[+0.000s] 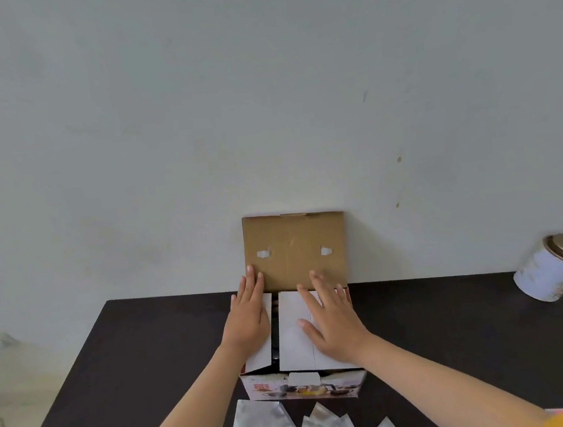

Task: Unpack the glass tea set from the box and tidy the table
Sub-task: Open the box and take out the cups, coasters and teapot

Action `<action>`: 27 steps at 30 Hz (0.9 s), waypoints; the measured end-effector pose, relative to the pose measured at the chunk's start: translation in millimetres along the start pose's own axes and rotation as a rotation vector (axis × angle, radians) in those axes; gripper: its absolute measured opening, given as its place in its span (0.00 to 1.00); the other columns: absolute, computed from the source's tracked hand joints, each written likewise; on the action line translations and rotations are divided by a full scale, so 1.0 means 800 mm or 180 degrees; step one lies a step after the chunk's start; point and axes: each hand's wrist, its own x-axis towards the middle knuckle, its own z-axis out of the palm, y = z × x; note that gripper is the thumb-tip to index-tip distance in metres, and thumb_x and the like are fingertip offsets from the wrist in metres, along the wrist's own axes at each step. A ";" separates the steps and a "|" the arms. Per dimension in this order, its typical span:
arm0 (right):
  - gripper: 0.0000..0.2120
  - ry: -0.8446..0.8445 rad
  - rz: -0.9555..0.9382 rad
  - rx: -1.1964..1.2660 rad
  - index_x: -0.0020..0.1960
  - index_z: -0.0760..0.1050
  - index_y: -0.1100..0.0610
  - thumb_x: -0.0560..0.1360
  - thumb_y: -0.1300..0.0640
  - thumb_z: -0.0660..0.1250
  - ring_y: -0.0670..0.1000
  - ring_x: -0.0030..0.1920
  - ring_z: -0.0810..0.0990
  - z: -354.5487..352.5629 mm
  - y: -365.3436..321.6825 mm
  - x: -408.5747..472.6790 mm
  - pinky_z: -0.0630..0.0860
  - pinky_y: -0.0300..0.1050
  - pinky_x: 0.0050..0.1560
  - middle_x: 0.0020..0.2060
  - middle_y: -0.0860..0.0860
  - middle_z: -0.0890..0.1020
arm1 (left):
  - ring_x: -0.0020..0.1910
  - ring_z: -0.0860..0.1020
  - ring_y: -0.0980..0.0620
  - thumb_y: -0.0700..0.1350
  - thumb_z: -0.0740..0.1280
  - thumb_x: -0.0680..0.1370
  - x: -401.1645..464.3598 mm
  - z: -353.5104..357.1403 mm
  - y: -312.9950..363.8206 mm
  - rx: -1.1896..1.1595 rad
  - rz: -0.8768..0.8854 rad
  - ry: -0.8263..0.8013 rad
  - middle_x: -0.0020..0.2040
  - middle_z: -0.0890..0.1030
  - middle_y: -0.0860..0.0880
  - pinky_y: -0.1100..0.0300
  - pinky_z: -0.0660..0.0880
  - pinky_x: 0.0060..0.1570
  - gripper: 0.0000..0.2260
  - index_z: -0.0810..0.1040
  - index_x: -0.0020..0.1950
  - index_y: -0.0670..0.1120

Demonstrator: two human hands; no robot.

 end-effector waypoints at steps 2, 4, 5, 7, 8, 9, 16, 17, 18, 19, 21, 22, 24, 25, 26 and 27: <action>0.35 -0.0109 -0.0532 -0.0208 0.78 0.47 0.52 0.76 0.36 0.36 0.56 0.77 0.39 -0.003 0.001 0.006 0.39 0.59 0.74 0.77 0.57 0.42 | 0.72 0.34 0.55 0.39 0.50 0.81 0.000 0.000 -0.001 0.0040 0.0028 0.0024 0.74 0.34 0.54 0.51 0.39 0.72 0.26 0.45 0.78 0.45; 0.34 -0.0226 -0.0903 -0.0427 0.78 0.48 0.50 0.77 0.36 0.36 0.57 0.77 0.42 -0.005 0.002 0.014 0.37 0.58 0.72 0.78 0.57 0.44 | 0.72 0.33 0.55 0.40 0.51 0.81 0.000 0.000 -0.003 0.0081 0.0054 -0.0002 0.73 0.34 0.53 0.52 0.40 0.71 0.26 0.45 0.77 0.45; 0.34 -0.0296 -0.1025 -0.0537 0.78 0.48 0.49 0.77 0.36 0.36 0.57 0.77 0.43 -0.005 0.003 0.018 0.36 0.58 0.72 0.78 0.57 0.44 | 0.72 0.33 0.55 0.40 0.51 0.81 0.001 0.000 -0.003 0.0096 0.0066 -0.0022 0.73 0.34 0.53 0.53 0.40 0.71 0.26 0.44 0.77 0.45; 0.33 -0.0385 -0.1160 -0.0698 0.78 0.47 0.47 0.76 0.36 0.36 0.57 0.77 0.43 -0.006 0.003 0.024 0.37 0.59 0.73 0.78 0.57 0.45 | 0.72 0.33 0.56 0.41 0.52 0.81 0.002 0.000 -0.004 0.0092 0.0075 -0.0054 0.73 0.33 0.53 0.53 0.40 0.71 0.27 0.44 0.77 0.45; 0.32 -0.0413 -0.1179 -0.0735 0.78 0.48 0.46 0.77 0.36 0.36 0.57 0.77 0.44 -0.007 0.003 0.025 0.38 0.59 0.73 0.78 0.57 0.45 | 0.72 0.33 0.55 0.41 0.52 0.81 0.003 -0.001 -0.004 0.0095 0.0078 -0.0059 0.73 0.33 0.53 0.53 0.40 0.71 0.27 0.44 0.77 0.45; 0.32 -0.0440 -0.1180 -0.0740 0.78 0.49 0.46 0.76 0.35 0.36 0.57 0.77 0.44 -0.008 0.003 0.026 0.39 0.60 0.73 0.78 0.57 0.45 | 0.73 0.33 0.55 0.41 0.52 0.81 0.003 -0.001 -0.005 0.0110 0.0080 -0.0063 0.74 0.33 0.53 0.53 0.40 0.72 0.27 0.44 0.77 0.45; 0.33 -0.0363 -0.1265 -0.0701 0.74 0.62 0.52 0.78 0.36 0.38 0.56 0.77 0.50 -0.027 -0.001 0.027 0.44 0.62 0.73 0.77 0.56 0.53 | 0.74 0.35 0.55 0.41 0.51 0.81 0.001 -0.002 -0.003 0.0145 0.0067 -0.0044 0.76 0.36 0.51 0.53 0.41 0.72 0.27 0.44 0.77 0.45; 0.33 -0.0223 -0.1343 -0.0735 0.72 0.66 0.54 0.79 0.37 0.40 0.56 0.77 0.54 -0.033 0.000 0.027 0.48 0.63 0.73 0.76 0.55 0.58 | 0.74 0.35 0.55 0.41 0.51 0.81 0.001 -0.002 -0.003 0.0144 0.0070 -0.0043 0.76 0.35 0.51 0.53 0.41 0.72 0.27 0.44 0.77 0.45; 0.31 -0.0057 -0.1439 -0.0784 0.69 0.69 0.55 0.79 0.38 0.42 0.55 0.76 0.58 -0.040 0.001 0.026 0.51 0.64 0.72 0.74 0.54 0.64 | 0.74 0.36 0.55 0.41 0.51 0.81 0.000 -0.002 -0.003 0.0151 0.0074 -0.0037 0.76 0.35 0.51 0.53 0.41 0.72 0.27 0.44 0.77 0.45; 0.30 0.0120 -0.1522 -0.0810 0.67 0.72 0.56 0.80 0.39 0.44 0.54 0.74 0.62 -0.047 0.003 0.025 0.53 0.63 0.71 0.71 0.54 0.69 | 0.74 0.36 0.55 0.41 0.51 0.80 0.000 -0.002 -0.004 0.0160 0.0079 -0.0029 0.75 0.35 0.52 0.53 0.41 0.72 0.27 0.43 0.77 0.45; 0.28 0.0382 -0.1534 -0.0689 0.62 0.76 0.56 0.80 0.40 0.46 0.54 0.71 0.67 -0.070 0.008 0.019 0.57 0.60 0.71 0.66 0.53 0.76 | 0.74 0.36 0.54 0.41 0.51 0.80 0.000 -0.002 -0.003 0.0159 0.0087 0.0000 0.74 0.34 0.52 0.53 0.41 0.73 0.27 0.43 0.78 0.46; 0.27 0.0470 -0.1481 -0.0562 0.59 0.77 0.57 0.80 0.40 0.47 0.54 0.69 0.69 -0.084 0.010 0.014 0.60 0.59 0.71 0.63 0.53 0.78 | 0.75 0.36 0.54 0.41 0.51 0.81 0.000 -0.002 -0.003 0.0163 0.0087 0.0010 0.74 0.33 0.53 0.53 0.41 0.73 0.27 0.43 0.78 0.45; 0.29 0.0615 -0.1294 -0.0203 0.54 0.78 0.57 0.80 0.39 0.46 0.54 0.64 0.74 -0.115 0.010 0.000 0.67 0.53 0.67 0.57 0.53 0.80 | 0.75 0.36 0.53 0.41 0.51 0.81 -0.001 -0.002 -0.003 0.0217 0.0081 0.0013 0.74 0.33 0.52 0.54 0.41 0.72 0.27 0.43 0.77 0.45; 0.30 0.0601 -0.1107 0.0052 0.52 0.78 0.57 0.80 0.38 0.45 0.53 0.62 0.75 -0.130 0.009 -0.010 0.68 0.48 0.65 0.55 0.53 0.80 | 0.75 0.36 0.53 0.41 0.51 0.81 -0.001 -0.002 -0.003 0.0248 0.0076 0.0011 0.75 0.34 0.51 0.55 0.41 0.72 0.27 0.43 0.77 0.45; 0.32 0.0534 -0.0881 0.0314 0.52 0.78 0.57 0.79 0.36 0.43 0.52 0.61 0.74 -0.143 0.007 -0.022 0.68 0.40 0.62 0.54 0.52 0.79 | 0.75 0.36 0.53 0.41 0.51 0.81 0.000 -0.002 -0.002 0.0268 0.0066 0.0016 0.75 0.34 0.51 0.55 0.41 0.72 0.27 0.43 0.77 0.45; 0.34 0.0472 -0.0652 0.0509 0.53 0.78 0.56 0.78 0.34 0.42 0.50 0.61 0.73 -0.154 0.004 -0.034 0.65 0.33 0.60 0.56 0.51 0.78 | 0.75 0.36 0.53 0.41 0.51 0.81 0.000 -0.002 -0.002 0.0284 0.0053 0.0022 0.76 0.35 0.50 0.55 0.41 0.72 0.27 0.42 0.77 0.45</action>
